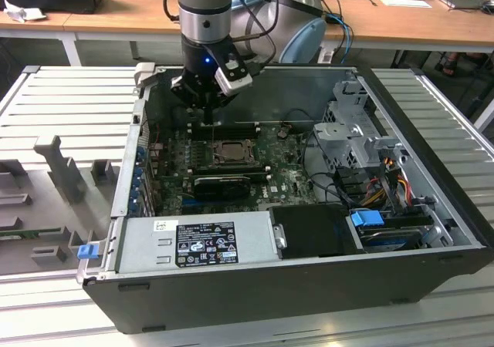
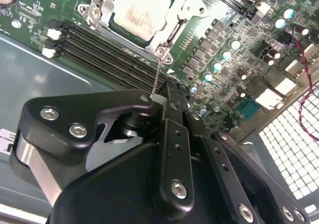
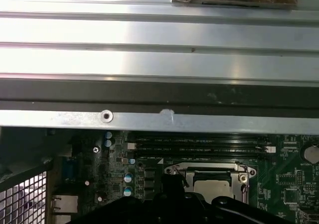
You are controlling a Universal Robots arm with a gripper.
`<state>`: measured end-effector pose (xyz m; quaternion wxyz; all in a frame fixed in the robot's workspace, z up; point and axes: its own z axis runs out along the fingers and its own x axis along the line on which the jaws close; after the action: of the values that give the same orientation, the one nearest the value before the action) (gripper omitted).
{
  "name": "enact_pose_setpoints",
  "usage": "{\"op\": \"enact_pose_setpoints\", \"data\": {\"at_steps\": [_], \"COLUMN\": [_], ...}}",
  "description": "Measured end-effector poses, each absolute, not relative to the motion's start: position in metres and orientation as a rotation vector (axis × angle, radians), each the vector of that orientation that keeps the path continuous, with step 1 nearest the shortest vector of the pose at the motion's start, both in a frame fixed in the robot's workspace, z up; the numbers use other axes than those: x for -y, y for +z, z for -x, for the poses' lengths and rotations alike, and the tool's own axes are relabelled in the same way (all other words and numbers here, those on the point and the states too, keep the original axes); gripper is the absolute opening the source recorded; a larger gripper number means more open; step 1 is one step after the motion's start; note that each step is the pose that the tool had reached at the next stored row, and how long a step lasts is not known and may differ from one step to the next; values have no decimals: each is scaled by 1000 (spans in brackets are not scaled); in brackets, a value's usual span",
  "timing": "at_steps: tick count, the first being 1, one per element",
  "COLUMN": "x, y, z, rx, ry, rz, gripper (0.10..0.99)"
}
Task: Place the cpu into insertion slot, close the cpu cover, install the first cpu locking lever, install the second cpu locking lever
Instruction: 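Install the first cpu locking lever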
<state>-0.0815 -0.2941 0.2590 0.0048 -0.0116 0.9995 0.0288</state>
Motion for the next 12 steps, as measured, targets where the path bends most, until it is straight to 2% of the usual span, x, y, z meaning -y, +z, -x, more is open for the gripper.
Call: {"op": "enact_pose_setpoints", "data": {"at_steps": [12], "x": [294], "y": [257], "z": [69], "rx": [-3130], "ry": [90], "rz": [37], "gripper": [106]}}
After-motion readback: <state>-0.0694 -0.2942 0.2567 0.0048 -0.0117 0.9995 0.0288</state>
